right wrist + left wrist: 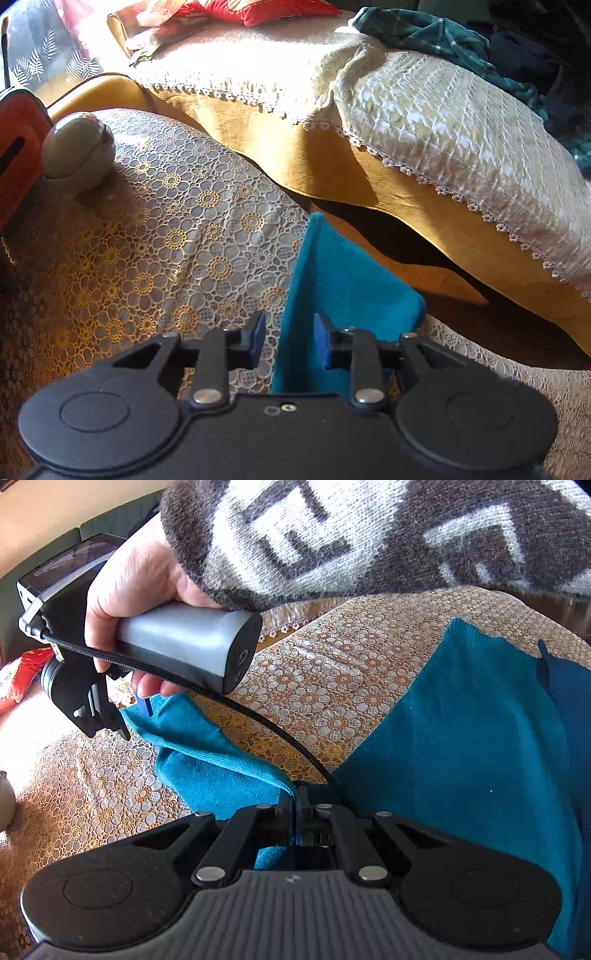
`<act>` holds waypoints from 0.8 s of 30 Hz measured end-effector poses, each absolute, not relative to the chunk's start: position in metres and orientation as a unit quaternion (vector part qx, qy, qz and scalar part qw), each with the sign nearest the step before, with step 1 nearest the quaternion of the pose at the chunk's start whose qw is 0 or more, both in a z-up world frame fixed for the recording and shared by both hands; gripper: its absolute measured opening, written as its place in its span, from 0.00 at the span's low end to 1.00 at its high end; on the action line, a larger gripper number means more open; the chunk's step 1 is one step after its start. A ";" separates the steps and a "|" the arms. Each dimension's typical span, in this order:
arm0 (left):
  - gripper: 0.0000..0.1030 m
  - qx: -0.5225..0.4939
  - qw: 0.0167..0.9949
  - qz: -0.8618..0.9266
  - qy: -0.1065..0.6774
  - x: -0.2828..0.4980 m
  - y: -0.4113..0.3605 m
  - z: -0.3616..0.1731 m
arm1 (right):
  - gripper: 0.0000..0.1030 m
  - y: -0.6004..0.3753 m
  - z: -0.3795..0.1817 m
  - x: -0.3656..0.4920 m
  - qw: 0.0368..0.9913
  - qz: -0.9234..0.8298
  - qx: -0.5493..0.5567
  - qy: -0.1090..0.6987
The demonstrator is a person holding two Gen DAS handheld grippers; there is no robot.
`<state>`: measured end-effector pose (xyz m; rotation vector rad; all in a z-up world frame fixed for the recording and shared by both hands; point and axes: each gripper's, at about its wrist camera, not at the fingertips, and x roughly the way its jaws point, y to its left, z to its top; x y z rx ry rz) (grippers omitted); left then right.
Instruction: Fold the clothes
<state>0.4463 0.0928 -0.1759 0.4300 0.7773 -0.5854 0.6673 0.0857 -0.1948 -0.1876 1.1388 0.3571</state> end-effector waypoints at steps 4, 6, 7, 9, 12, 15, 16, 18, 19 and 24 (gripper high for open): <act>0.01 0.203 0.862 -0.281 0.370 0.446 0.093 -0.177 | 1.00 0.090 -0.200 0.667 0.824 0.171 -0.099 0.531; 0.01 0.202 0.862 -0.282 0.370 0.446 0.093 -0.177 | 1.00 0.090 -0.202 0.667 0.823 0.165 -0.103 0.534; 0.01 0.201 0.862 -0.282 0.371 0.446 0.094 -0.178 | 1.00 0.090 -0.203 0.667 0.823 0.162 -0.106 0.535; 0.01 0.202 0.862 -0.280 0.371 0.446 0.095 -0.178 | 1.00 0.088 -0.205 0.667 0.821 0.164 -0.111 0.536; 0.01 0.203 0.863 -0.274 0.373 0.446 0.099 -0.178 | 0.29 0.075 -0.200 0.668 0.830 0.160 -0.084 0.527; 0.01 0.199 0.867 -0.258 0.377 0.447 0.109 -0.177 | 0.20 0.056 -0.186 0.666 0.841 0.157 -0.045 0.516; 0.01 0.199 0.869 -0.252 0.377 0.447 0.113 -0.175 | 0.20 0.046 -0.179 0.665 0.845 0.154 -0.023 0.512; 0.01 0.197 0.872 -0.240 0.378 0.446 0.121 -0.172 | 0.17 0.022 -0.165 0.662 0.850 0.148 0.024 0.504; 0.01 0.198 0.874 -0.235 0.377 0.446 0.124 -0.170 | 0.18 0.010 -0.159 0.659 0.853 0.144 0.042 0.500; 0.00 0.205 0.882 -0.207 0.372 0.447 0.138 -0.158 | 0.17 -0.049 -0.133 0.637 0.862 0.120 0.141 0.472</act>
